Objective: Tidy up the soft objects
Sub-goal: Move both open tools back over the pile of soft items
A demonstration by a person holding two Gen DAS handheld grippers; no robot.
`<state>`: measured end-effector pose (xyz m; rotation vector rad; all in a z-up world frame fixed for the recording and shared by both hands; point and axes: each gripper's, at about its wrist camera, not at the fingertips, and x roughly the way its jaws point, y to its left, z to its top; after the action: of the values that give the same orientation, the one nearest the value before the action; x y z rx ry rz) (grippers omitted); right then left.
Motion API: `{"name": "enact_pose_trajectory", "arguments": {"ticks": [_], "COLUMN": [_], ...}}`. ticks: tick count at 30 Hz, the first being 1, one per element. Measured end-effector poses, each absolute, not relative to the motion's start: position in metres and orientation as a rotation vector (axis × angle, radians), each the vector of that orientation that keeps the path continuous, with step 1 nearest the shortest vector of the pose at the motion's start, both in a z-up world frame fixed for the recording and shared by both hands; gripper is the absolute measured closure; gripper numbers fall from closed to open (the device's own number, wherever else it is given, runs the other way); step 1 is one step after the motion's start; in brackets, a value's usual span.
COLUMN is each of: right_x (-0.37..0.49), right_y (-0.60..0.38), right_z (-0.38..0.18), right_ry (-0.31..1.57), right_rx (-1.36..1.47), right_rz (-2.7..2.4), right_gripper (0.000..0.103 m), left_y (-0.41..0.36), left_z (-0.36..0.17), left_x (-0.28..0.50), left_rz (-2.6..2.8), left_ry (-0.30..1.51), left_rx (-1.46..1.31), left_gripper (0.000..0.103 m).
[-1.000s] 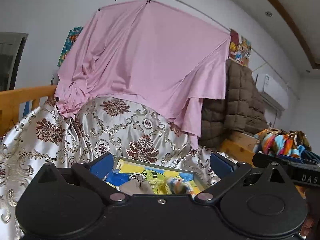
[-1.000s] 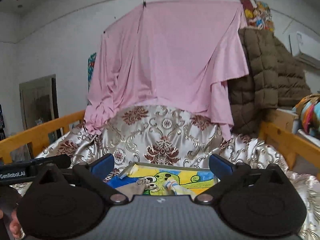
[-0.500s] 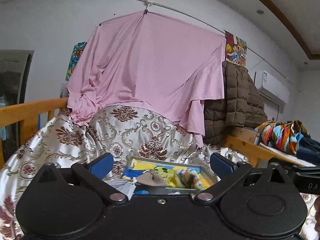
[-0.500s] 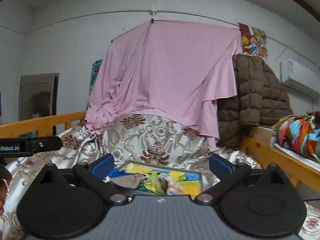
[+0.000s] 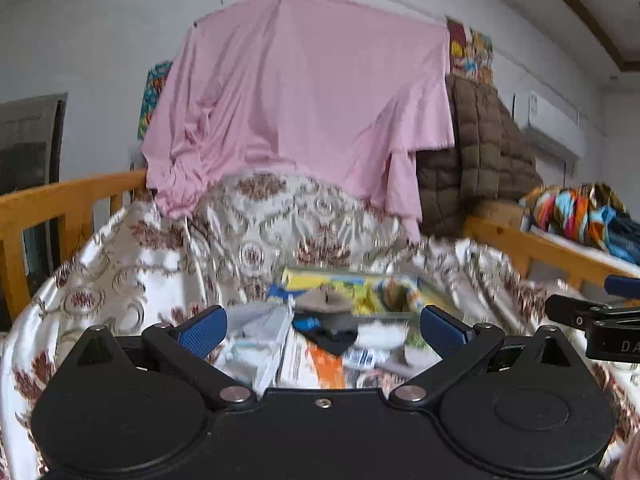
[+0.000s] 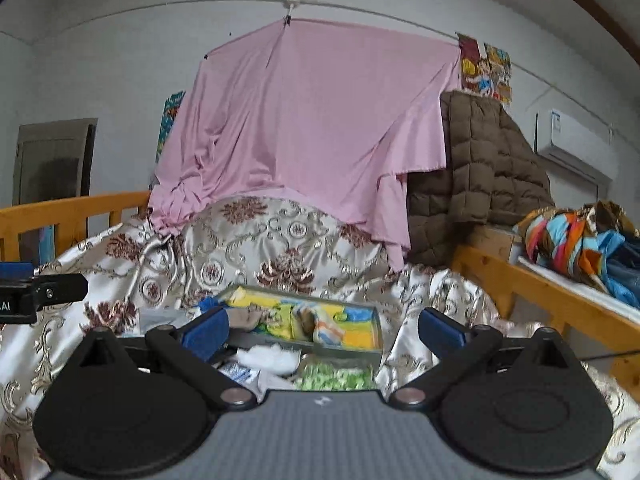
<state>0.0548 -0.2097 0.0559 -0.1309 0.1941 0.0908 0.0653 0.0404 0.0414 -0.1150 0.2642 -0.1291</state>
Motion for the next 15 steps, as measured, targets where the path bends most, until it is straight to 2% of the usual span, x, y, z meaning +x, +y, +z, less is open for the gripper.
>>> {"name": "enact_pose_trajectory", "arguments": {"ticks": [9,15], "right_x": [0.057,0.067], "right_y": [-0.211,-0.216], "right_z": [0.023,0.003], "right_ry": [0.302,0.442], "right_rx": [-0.132,-0.114], "right_rz": [0.131,0.202], "right_gripper": [0.000,0.000], "left_y": [0.033,0.018], "left_z": [0.020,0.007], "left_x": [0.076,0.093], "left_rz": [-0.153,-0.227], "left_ry": [0.363,0.499], "left_rx": [-0.054,0.047], "left_gripper": [0.001,0.001]}}
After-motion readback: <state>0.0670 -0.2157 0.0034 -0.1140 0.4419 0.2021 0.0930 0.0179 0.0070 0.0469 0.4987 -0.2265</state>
